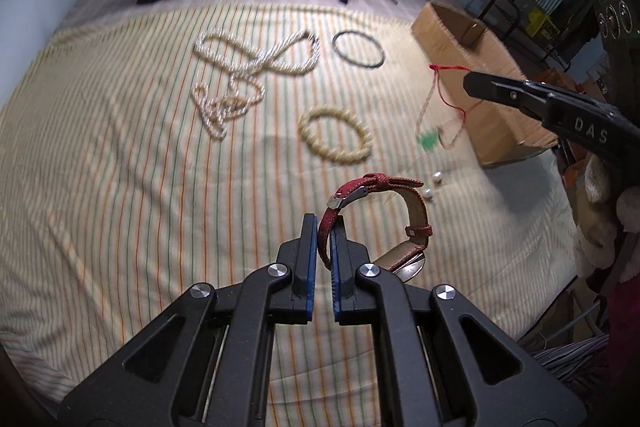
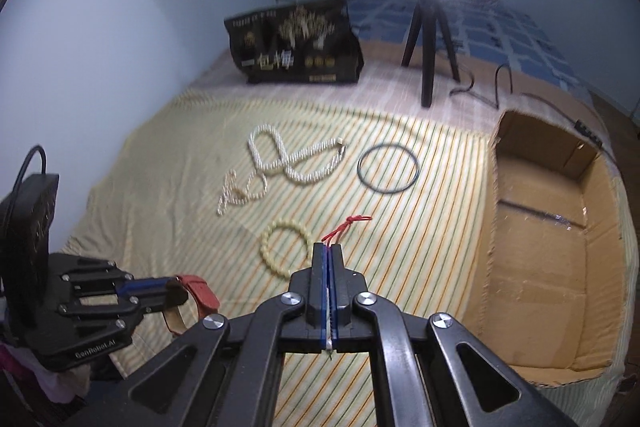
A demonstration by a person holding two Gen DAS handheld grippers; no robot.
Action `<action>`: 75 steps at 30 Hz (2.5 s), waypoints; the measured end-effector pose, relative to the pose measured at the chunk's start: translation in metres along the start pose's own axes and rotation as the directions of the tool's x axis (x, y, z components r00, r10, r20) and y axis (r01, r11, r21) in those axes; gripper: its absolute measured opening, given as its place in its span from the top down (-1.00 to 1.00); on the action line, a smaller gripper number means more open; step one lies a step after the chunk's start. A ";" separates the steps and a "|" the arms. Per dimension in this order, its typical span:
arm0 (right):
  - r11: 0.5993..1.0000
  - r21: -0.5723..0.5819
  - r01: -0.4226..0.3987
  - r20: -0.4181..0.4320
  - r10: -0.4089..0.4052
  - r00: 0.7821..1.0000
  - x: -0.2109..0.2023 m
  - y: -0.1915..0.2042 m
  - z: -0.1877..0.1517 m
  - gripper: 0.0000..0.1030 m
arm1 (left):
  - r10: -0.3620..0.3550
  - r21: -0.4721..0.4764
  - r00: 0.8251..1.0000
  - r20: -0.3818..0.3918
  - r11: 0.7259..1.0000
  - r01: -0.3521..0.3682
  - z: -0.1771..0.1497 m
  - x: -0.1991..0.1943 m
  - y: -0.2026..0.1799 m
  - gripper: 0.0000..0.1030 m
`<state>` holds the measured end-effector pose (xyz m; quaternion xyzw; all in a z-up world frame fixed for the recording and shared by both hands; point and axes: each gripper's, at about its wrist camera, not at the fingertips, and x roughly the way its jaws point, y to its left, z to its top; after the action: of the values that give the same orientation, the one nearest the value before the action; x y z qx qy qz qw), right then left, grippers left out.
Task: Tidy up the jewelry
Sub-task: 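Close left tool on the watch strap while right tool closes on the red string, then carry the watch in left tool over the cardboard box while right tool carries the pendant there, then open left tool dropping the watch in the box while right tool releases the pendant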
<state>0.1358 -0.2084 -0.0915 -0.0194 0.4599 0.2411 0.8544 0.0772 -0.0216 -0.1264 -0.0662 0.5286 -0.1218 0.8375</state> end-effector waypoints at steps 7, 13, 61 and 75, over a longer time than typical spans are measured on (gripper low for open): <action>1.000 0.016 0.018 0.093 -0.019 0.996 -0.032 -0.008 0.019 1.00 | -0.029 0.013 0.998 0.058 1.000 0.029 0.016 -0.015 -0.018 0.93; 0.998 0.049 0.043 0.150 -0.050 0.987 -0.054 -0.027 0.032 1.00 | -0.072 0.042 0.993 0.095 0.997 0.068 0.030 -0.020 -0.045 0.93; 0.937 0.262 0.230 0.147 -0.274 0.950 -0.058 -0.197 0.032 0.09 | -0.173 0.164 0.984 0.041 0.973 0.165 0.089 0.082 -0.190 -0.03; 0.907 0.275 0.321 0.205 -0.381 0.902 -0.093 -0.180 0.029 -0.80 | -0.129 0.195 0.989 0.070 0.974 0.113 0.080 0.051 -0.169 -0.04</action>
<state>0.1928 -0.3971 -0.0345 0.0295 0.3608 0.0269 0.9318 0.1475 -0.1991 -0.0958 -0.0226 0.4745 -0.2197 0.8521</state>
